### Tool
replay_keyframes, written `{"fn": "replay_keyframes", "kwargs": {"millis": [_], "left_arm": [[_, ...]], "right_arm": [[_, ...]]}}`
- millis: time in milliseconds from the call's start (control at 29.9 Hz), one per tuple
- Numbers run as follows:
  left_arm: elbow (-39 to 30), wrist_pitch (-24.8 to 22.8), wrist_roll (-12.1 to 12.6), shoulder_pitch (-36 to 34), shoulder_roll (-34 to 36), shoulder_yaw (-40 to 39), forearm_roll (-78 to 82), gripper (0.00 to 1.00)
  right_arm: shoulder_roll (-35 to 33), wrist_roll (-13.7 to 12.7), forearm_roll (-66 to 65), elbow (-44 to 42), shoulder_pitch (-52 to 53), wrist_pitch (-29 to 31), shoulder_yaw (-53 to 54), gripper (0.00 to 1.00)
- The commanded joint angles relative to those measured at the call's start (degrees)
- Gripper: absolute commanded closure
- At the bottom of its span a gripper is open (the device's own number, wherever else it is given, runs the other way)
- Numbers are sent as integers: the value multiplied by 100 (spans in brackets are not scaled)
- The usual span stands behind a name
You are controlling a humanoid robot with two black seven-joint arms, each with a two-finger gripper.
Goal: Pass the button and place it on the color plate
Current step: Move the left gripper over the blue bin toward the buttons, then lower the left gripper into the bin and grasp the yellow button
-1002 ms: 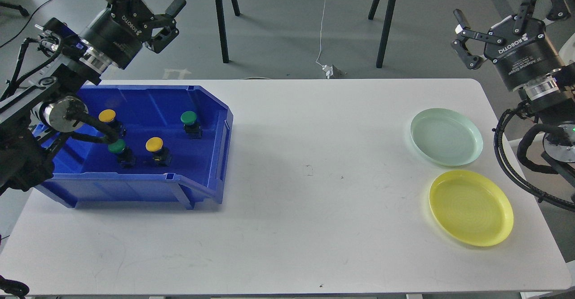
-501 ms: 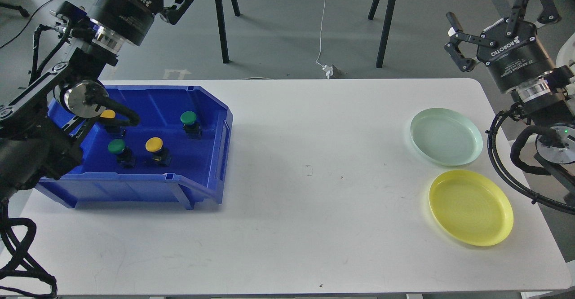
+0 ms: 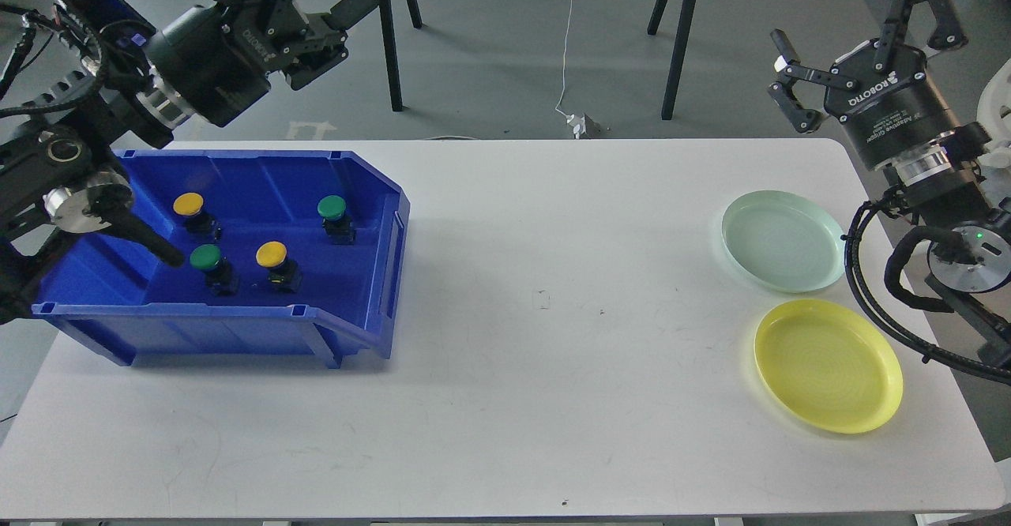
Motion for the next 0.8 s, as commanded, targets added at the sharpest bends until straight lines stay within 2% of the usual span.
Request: {"fn": "replay_keyframes", "kwargs": {"millis": [0, 134, 267, 368, 568, 702, 768], "left_arm": [[-179, -16, 0, -756, 583, 962, 427, 0], [-206, -200, 0, -1679, 839, 2096, 1059, 0], [-206, -517, 0, -2655, 830, 3388, 1780, 0], [-101, -566, 0, -3227, 734, 4144, 2001, 0], [970, -553, 0, -3334, -21, 5024, 2887, 0], [1244, -87, 0, -3150, -189, 5499, 3091, 0], [1279, -43, 0, -3070, -189, 5544, 3091, 0]], "right_arm": [[1, -1, 1, -20, -51, 0, 28, 1], [9, -1, 1, -29, -59, 0, 28, 1], [132, -1, 1, -99, -51, 0, 28, 1], [159, -1, 1, -178, -59, 0, 19, 1], [159, -1, 1, -205, -68, 0, 2, 1], [159, -1, 1, -205, -86, 0, 19, 1], [159, -1, 1, -205, -94, 0, 19, 1]]}}
